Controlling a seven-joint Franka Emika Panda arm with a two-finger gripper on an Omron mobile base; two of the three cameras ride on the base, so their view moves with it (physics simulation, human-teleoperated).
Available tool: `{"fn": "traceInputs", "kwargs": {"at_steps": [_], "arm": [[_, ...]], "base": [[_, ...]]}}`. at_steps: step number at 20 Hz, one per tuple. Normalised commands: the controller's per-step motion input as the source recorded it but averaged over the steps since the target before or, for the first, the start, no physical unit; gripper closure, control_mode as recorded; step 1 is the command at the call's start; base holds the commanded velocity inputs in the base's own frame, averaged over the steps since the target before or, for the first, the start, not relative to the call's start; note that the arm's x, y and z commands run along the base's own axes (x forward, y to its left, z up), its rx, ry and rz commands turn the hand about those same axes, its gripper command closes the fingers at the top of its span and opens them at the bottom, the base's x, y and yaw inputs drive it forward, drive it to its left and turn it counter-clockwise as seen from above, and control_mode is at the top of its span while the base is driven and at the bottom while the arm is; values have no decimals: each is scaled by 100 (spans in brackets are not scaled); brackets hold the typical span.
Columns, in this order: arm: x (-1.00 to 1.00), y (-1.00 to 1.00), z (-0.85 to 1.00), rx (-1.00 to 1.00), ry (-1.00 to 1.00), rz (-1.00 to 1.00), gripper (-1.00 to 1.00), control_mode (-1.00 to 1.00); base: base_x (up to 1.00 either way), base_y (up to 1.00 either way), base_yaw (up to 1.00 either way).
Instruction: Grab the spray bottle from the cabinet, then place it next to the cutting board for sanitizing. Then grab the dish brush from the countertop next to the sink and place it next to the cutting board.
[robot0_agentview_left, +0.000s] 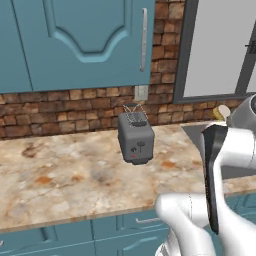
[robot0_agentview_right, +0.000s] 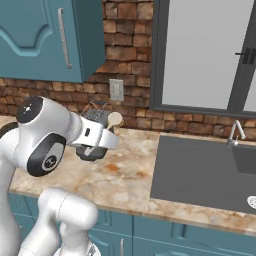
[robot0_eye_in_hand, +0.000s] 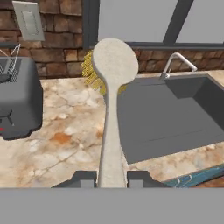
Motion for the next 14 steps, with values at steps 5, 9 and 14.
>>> {"fn": "traceInputs", "kwargs": {"at_steps": [5,9,14], "arm": [[-65,16,22,1,-19,9,100,-100],[-60,16,32,2,-21,13,100,-100],[-56,5,26,1,-22,11,100,-100]], "base": [[0,0,0],[0,0,0],[0,0,0]]}}
